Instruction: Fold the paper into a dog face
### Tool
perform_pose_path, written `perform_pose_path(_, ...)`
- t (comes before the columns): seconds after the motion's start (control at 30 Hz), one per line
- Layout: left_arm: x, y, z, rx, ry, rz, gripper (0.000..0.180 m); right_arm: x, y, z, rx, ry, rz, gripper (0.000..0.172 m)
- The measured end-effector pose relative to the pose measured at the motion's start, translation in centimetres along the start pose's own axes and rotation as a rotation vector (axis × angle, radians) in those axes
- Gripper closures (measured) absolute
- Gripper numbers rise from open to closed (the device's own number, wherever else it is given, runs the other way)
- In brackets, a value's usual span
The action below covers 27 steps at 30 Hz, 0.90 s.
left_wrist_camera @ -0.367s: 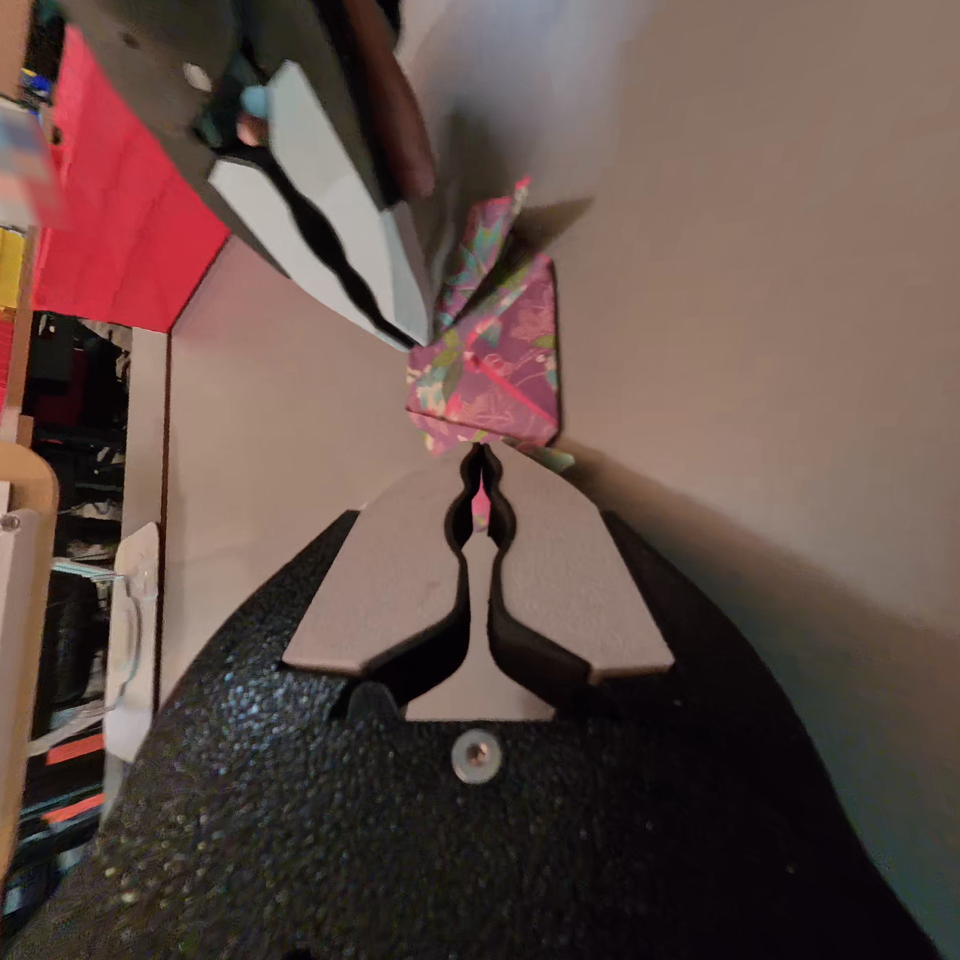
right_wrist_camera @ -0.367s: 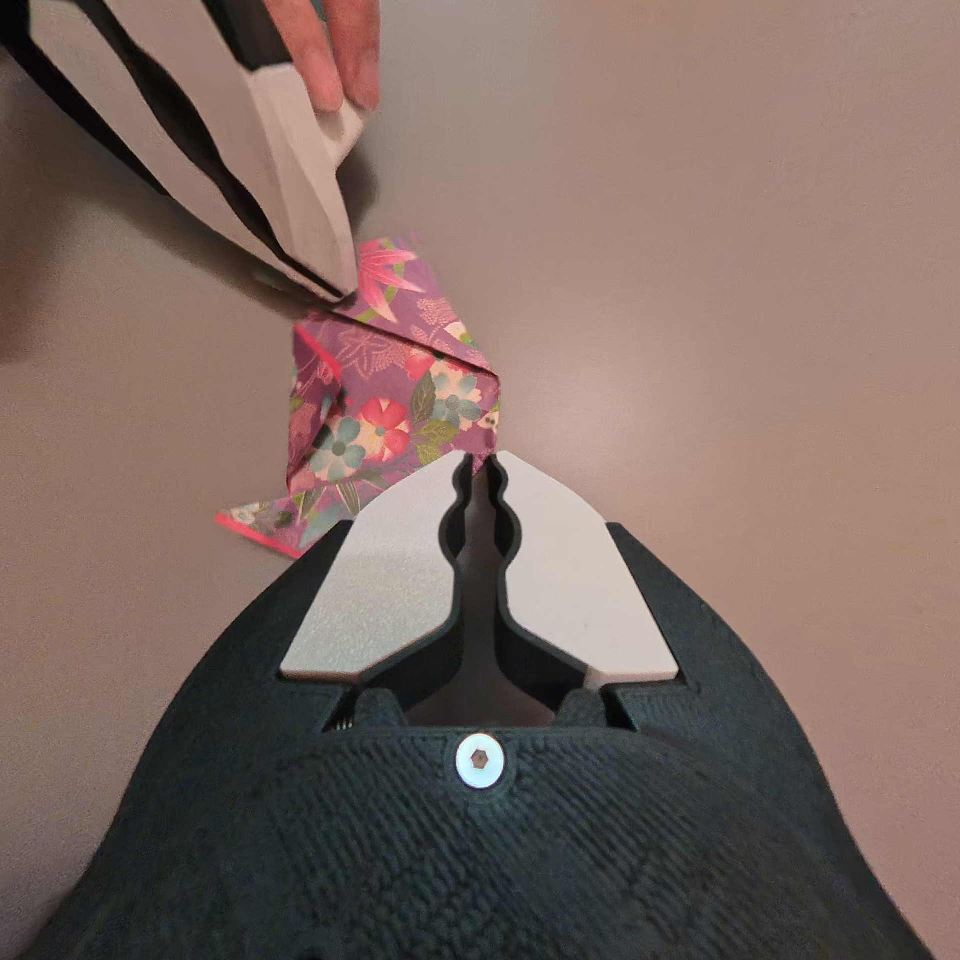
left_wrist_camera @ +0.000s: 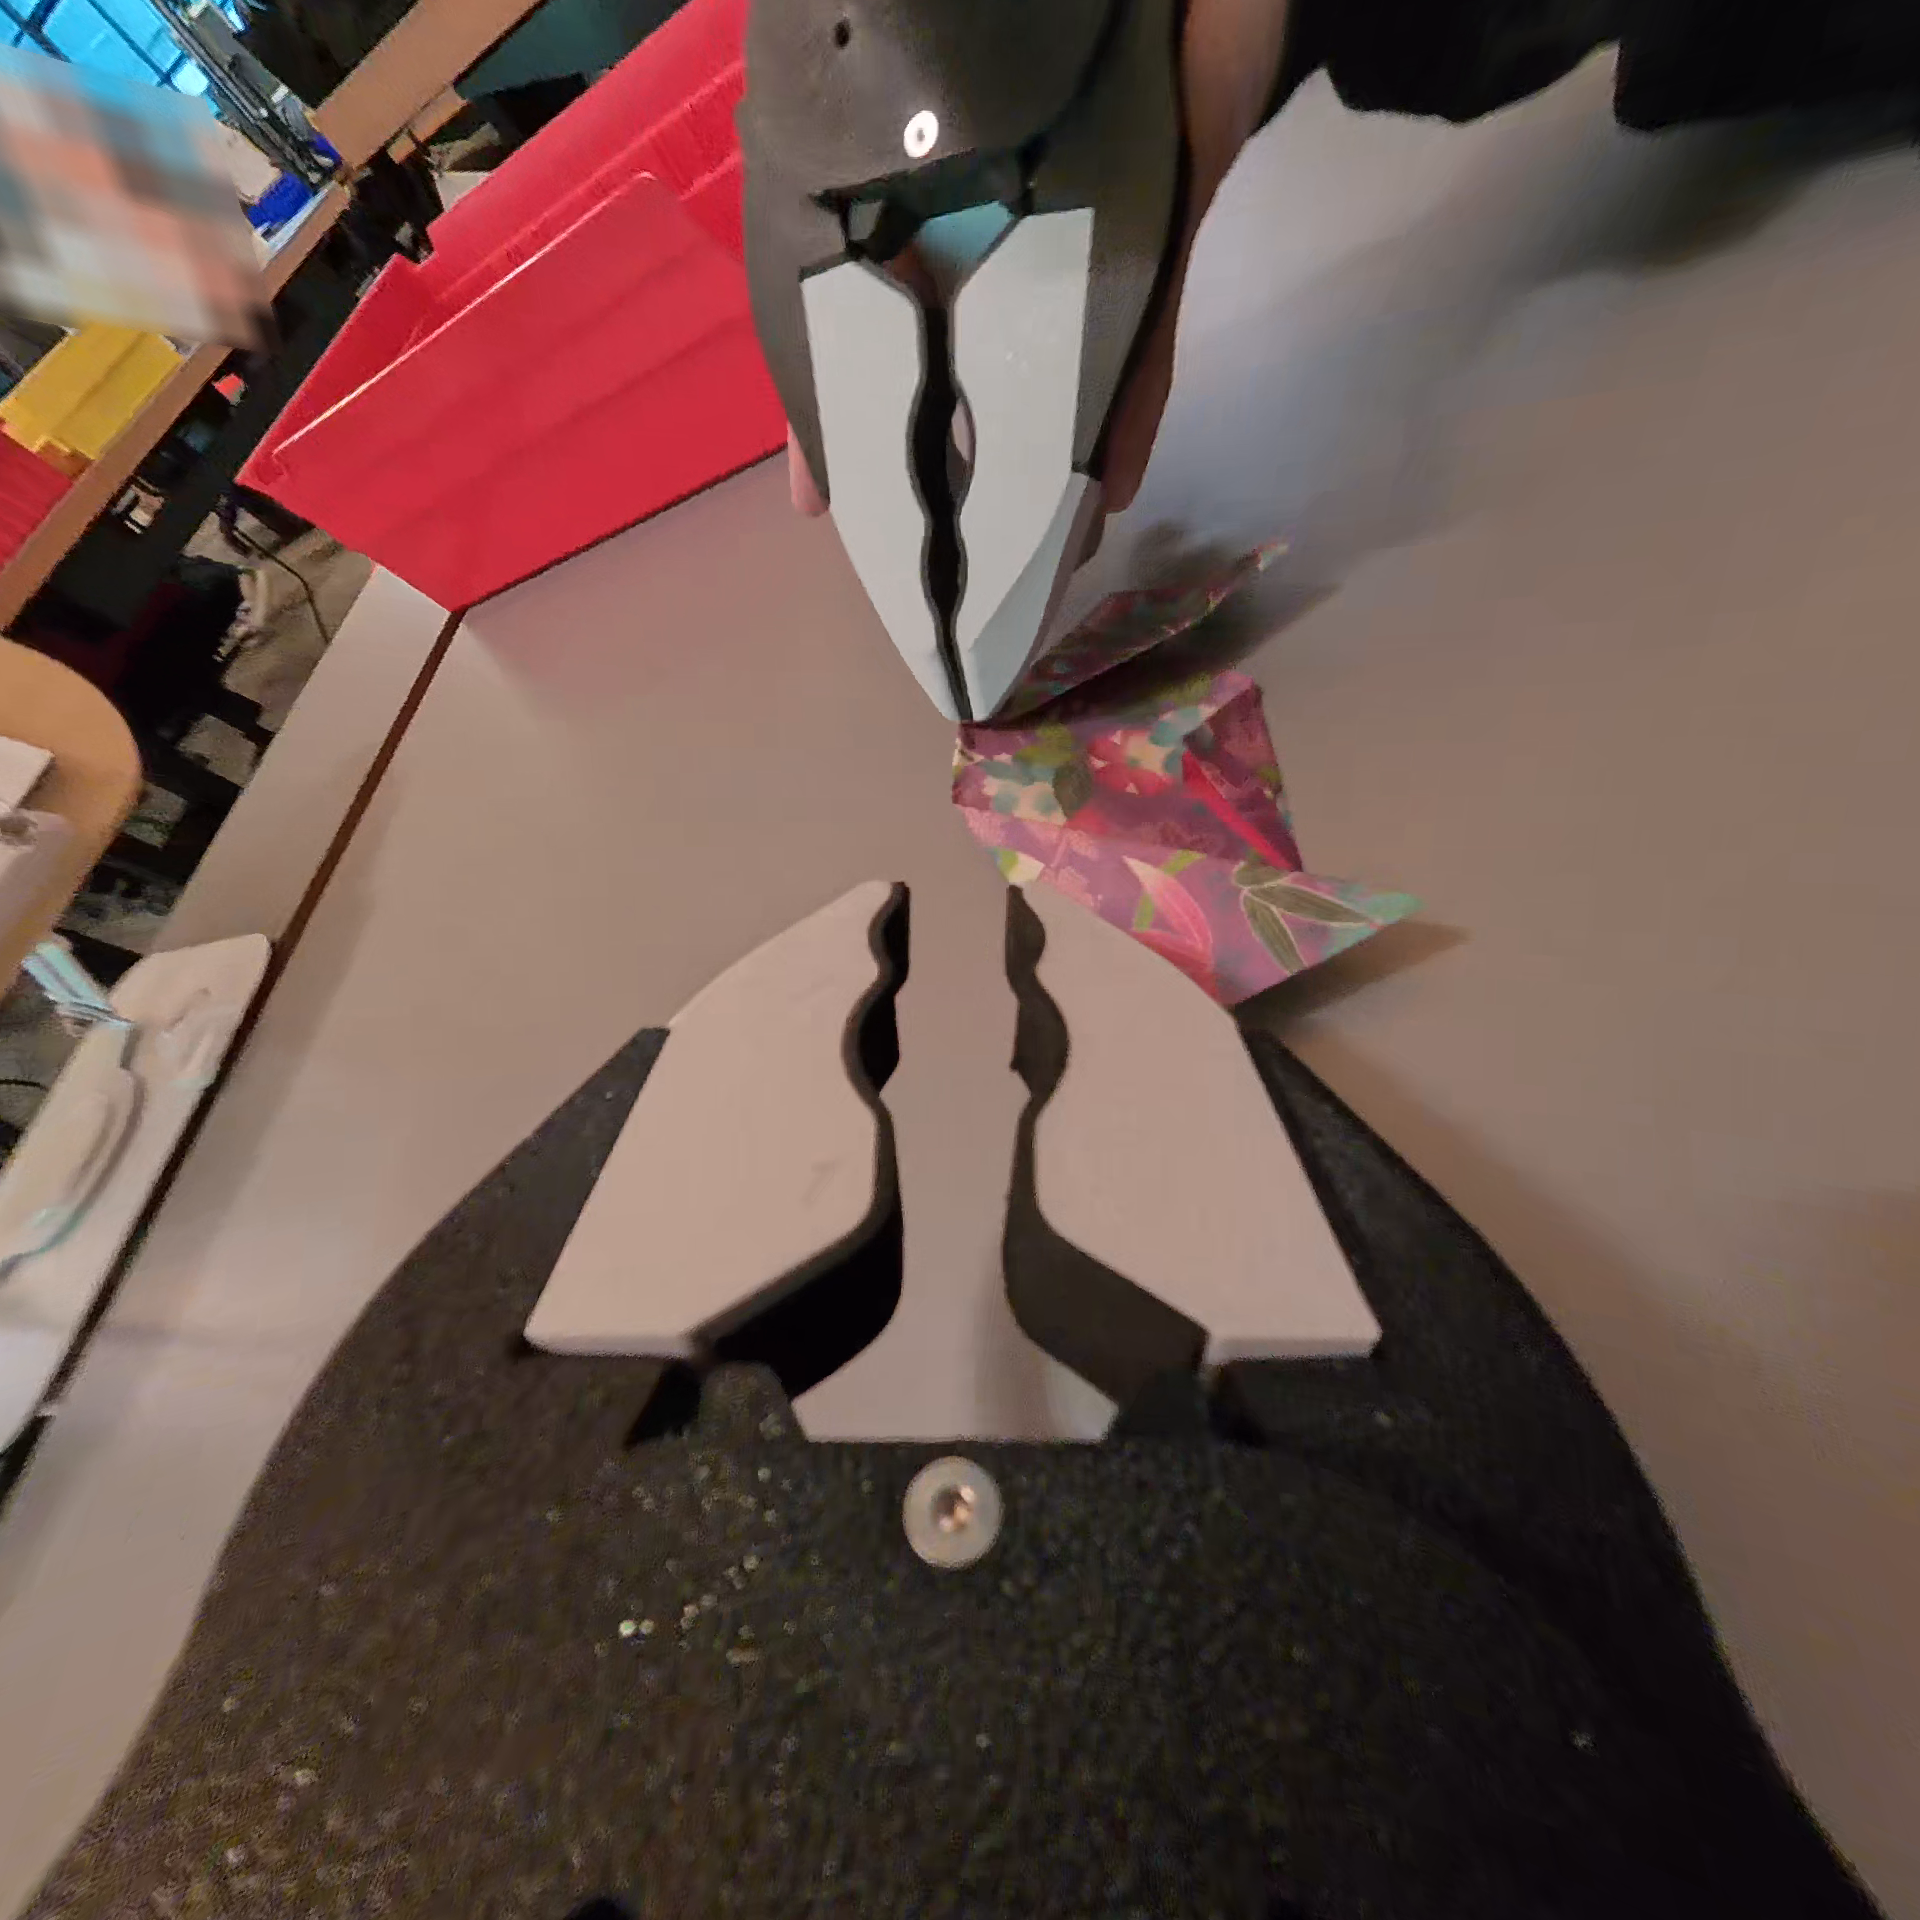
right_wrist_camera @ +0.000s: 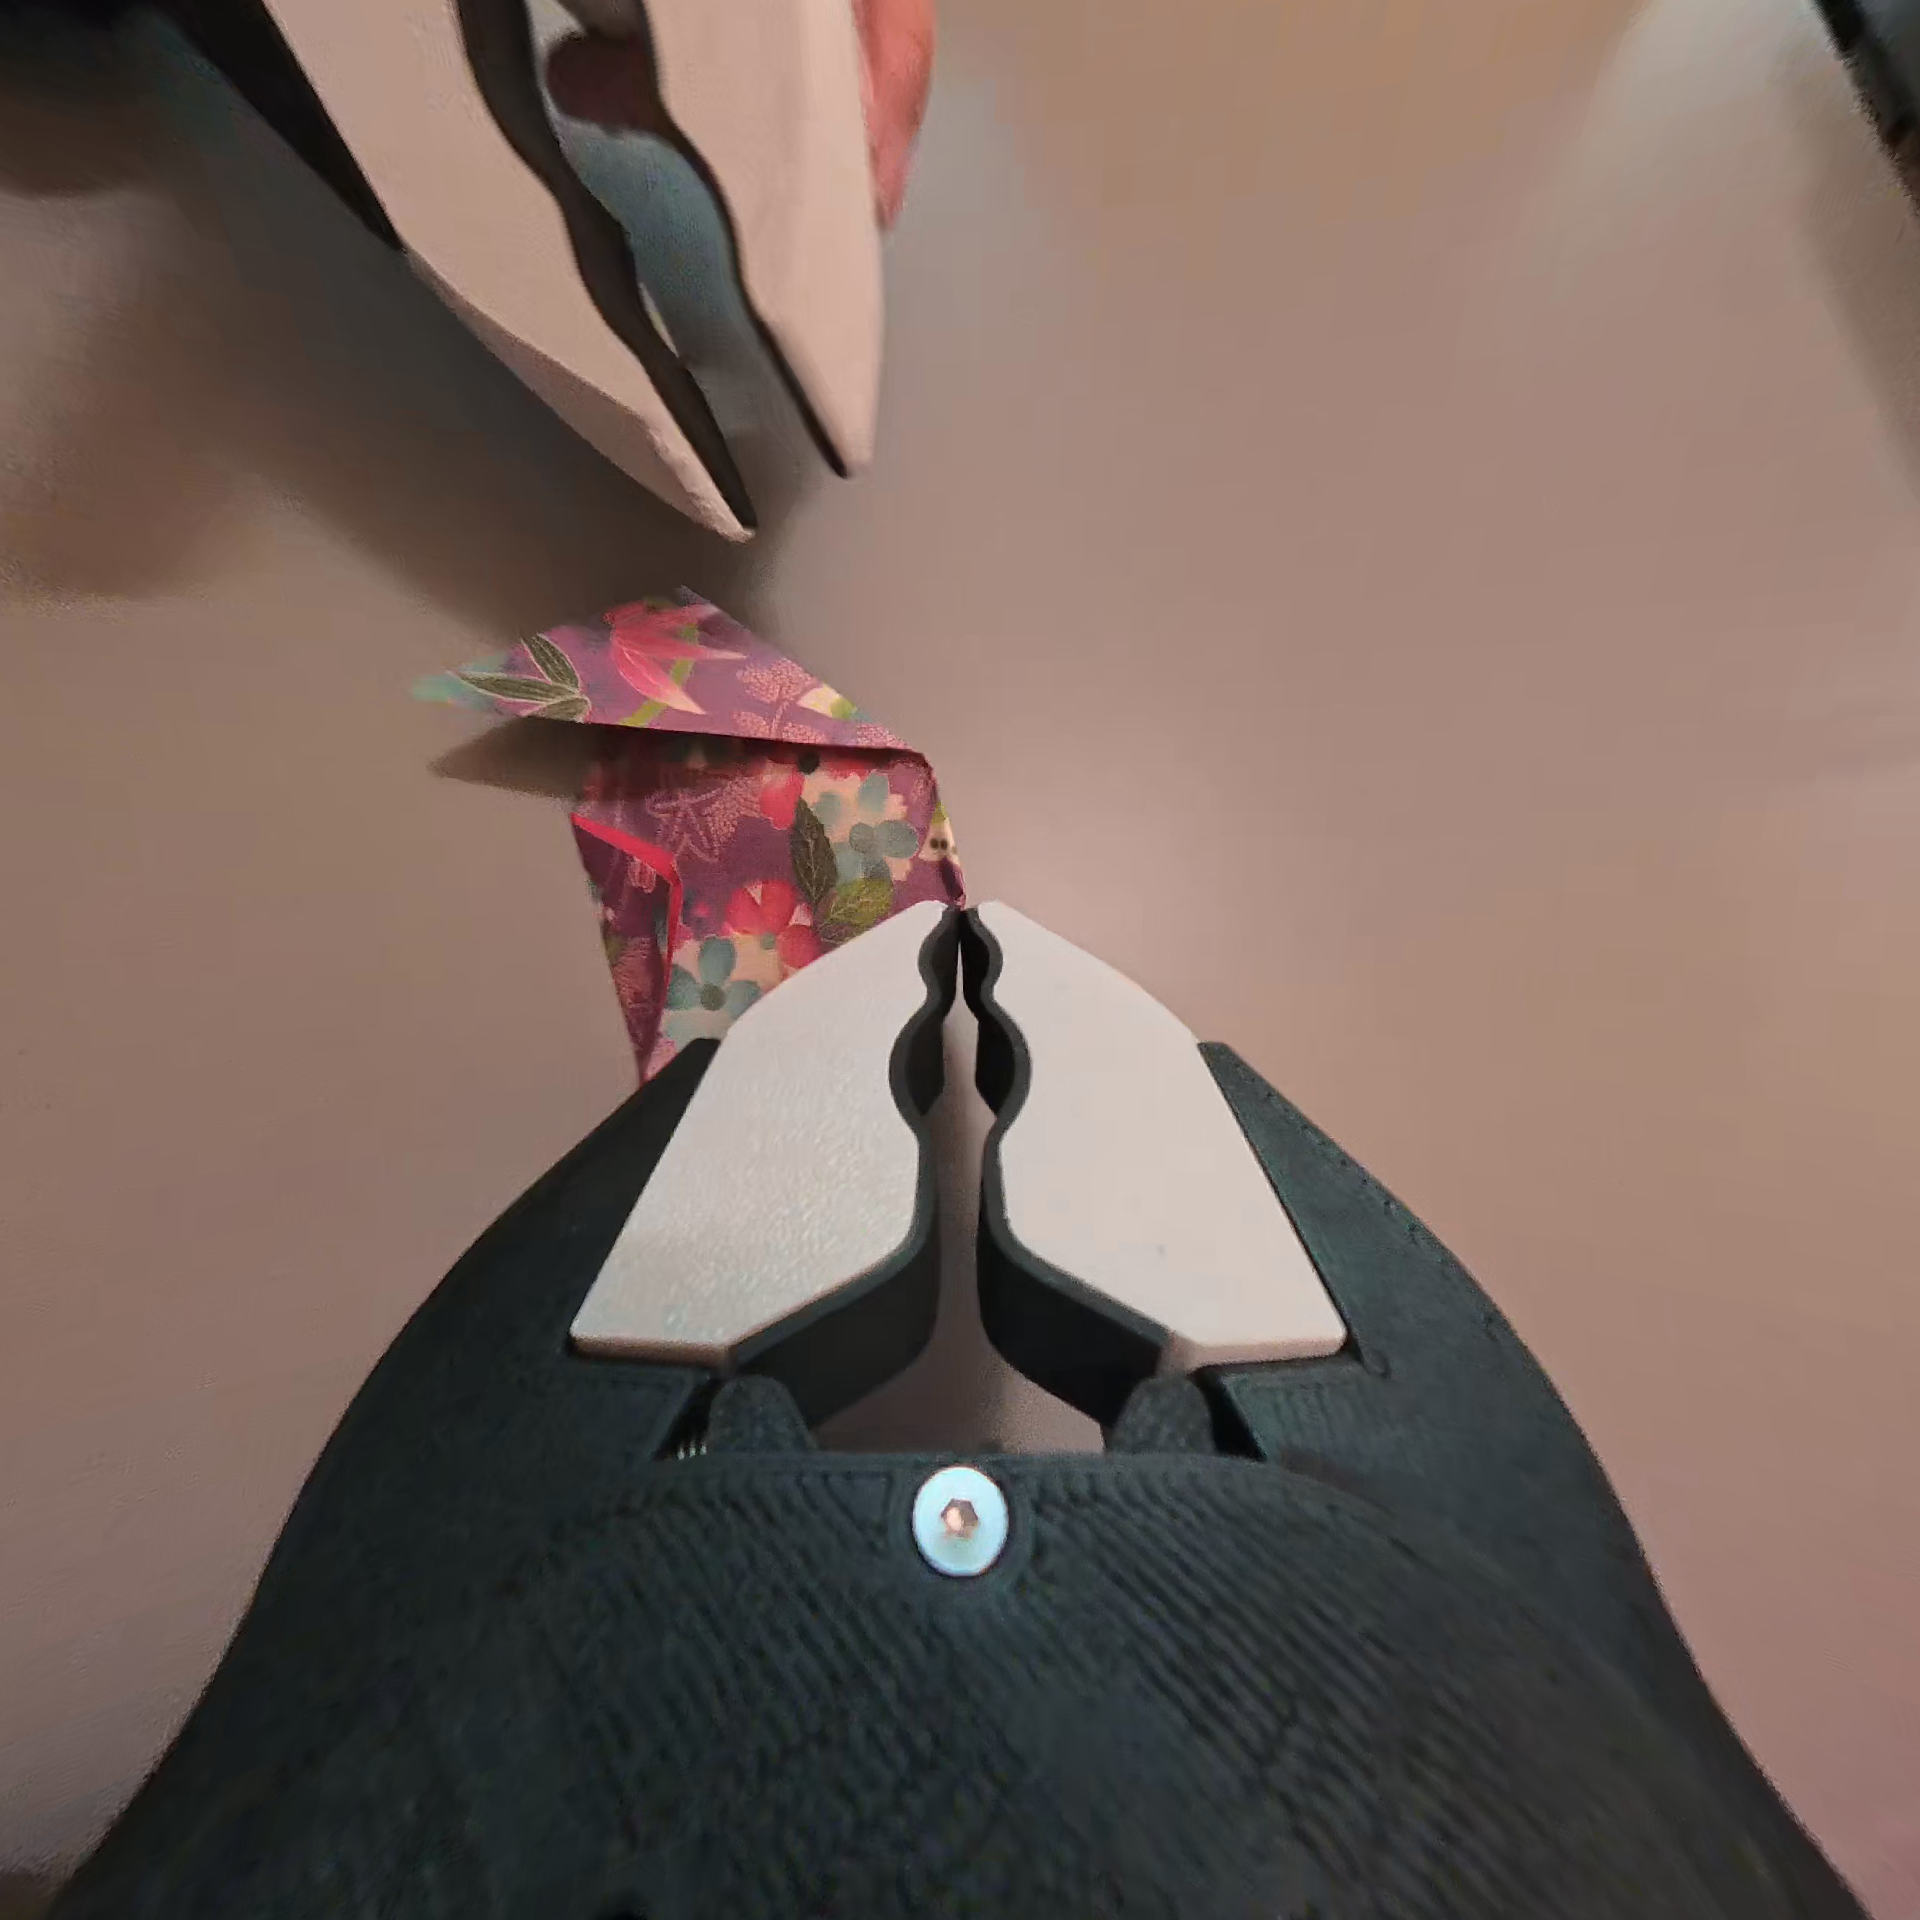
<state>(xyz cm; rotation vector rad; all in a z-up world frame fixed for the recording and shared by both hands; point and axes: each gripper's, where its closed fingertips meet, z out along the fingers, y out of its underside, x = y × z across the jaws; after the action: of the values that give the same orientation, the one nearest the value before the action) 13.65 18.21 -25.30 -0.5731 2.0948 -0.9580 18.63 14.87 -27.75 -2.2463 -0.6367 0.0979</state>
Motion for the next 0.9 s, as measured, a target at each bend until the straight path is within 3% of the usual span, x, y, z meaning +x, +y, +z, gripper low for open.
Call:
perform_pose_path(0.03, -0.1, -0.1, 0.0, 0.016, 0.006, -0.036, 0.160, 0.0, -0.4, -0.4, 0.023, 0.004, -0.008, 0.171)
perform_pose_path(0.37, -1.3, -1.2, -0.9, 0.173, 0.102, -0.442, 0.142, 0.5, -3.4, -4.3, 0.314, 0.043, 0.011, 0.172)
perform_pose_path(0.53, -2.2, -1.3, -0.9, 0.110, 0.058, -0.270, 0.141, -0.2, -3.4, -4.9, 0.327, -0.008, -0.030, 0.172)
perform_pose_path(0.67, -2.0, -3.5, -0.6, 0.126, 0.173, -0.272, 0.144, -0.7, -3.8, -5.4, 0.350, -0.032, -0.041, 0.172)
perform_pose_path(0.77, -1.2, -3.0, 0.6, 0.047, 0.247, -0.235, 0.157, -0.9, -4.1, -5.7, 0.369, -0.042, -0.042, 0.172)
perform_pose_path(0.9, -0.8, -3.0, 1.6, 0.063, 0.289, -0.245, 0.171, -0.9, -4.5, -6.4, 0.433, -0.063, -0.005, 0.172)
